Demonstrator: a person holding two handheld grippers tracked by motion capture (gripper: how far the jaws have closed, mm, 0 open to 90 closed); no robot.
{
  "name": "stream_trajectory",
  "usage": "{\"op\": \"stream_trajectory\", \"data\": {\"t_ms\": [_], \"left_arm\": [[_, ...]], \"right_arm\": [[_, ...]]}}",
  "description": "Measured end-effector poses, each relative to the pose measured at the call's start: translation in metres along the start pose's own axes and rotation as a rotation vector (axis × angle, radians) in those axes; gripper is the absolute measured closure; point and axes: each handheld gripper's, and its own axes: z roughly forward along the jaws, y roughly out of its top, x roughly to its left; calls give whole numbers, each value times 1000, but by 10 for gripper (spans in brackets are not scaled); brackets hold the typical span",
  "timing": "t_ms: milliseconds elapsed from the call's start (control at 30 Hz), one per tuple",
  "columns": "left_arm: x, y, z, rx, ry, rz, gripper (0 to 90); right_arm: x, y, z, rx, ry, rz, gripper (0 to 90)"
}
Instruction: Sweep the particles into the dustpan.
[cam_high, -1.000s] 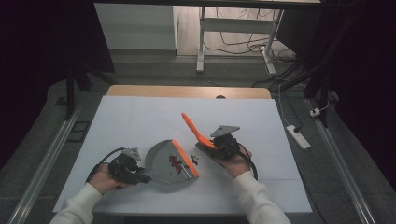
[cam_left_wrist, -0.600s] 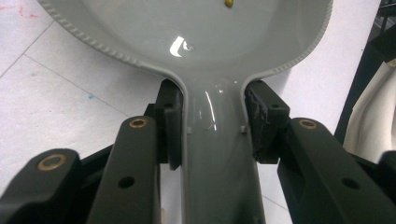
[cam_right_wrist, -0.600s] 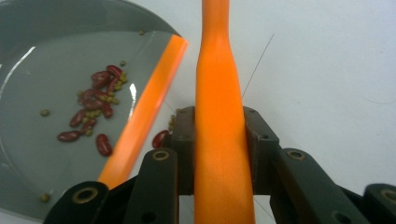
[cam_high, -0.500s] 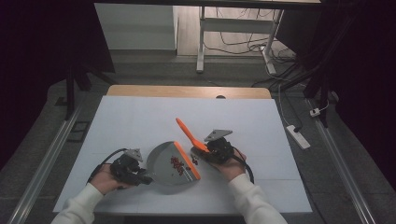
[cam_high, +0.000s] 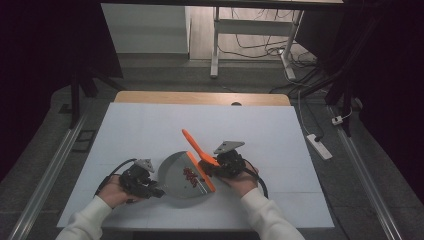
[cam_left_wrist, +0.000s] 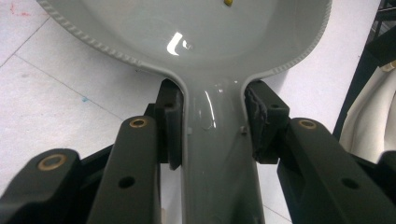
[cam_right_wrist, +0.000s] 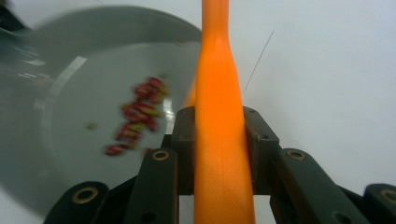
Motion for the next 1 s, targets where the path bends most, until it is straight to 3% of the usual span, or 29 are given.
{"op": "stream_trajectory", "data": {"t_ms": [100,200,233,333,633,800,867,933,1000], "left_arm": [[0,0,0,-1,1,0,613],[0,-1,0,-4,1,1,613],[0,-1,0,-5,2,1,613],[0,-1,1,-7,3,2,613],[0,-2,1,-10,7,6,612],[0,-2,1,-15,5,5,612],[0,-2,1,-13,8,8,613],[-1,-2,1,-13,10,8,613],[-1,-2,1,-13,11,8,612]], "right_arm": [[9,4,1,-17,16,-7,700],[15,8,-1,-46,84,4,700],[18,10,-3,-52,87,-3,700],[21,13,-7,-68,56,-35,700],[-5,-1,-19,-59,-41,17,700],[-7,-14,-23,-14,-97,9,700],[-7,-17,-22,7,-105,16,700],[-5,-20,-21,-1,-84,37,700],[0,-20,-20,4,-78,28,699]]}}
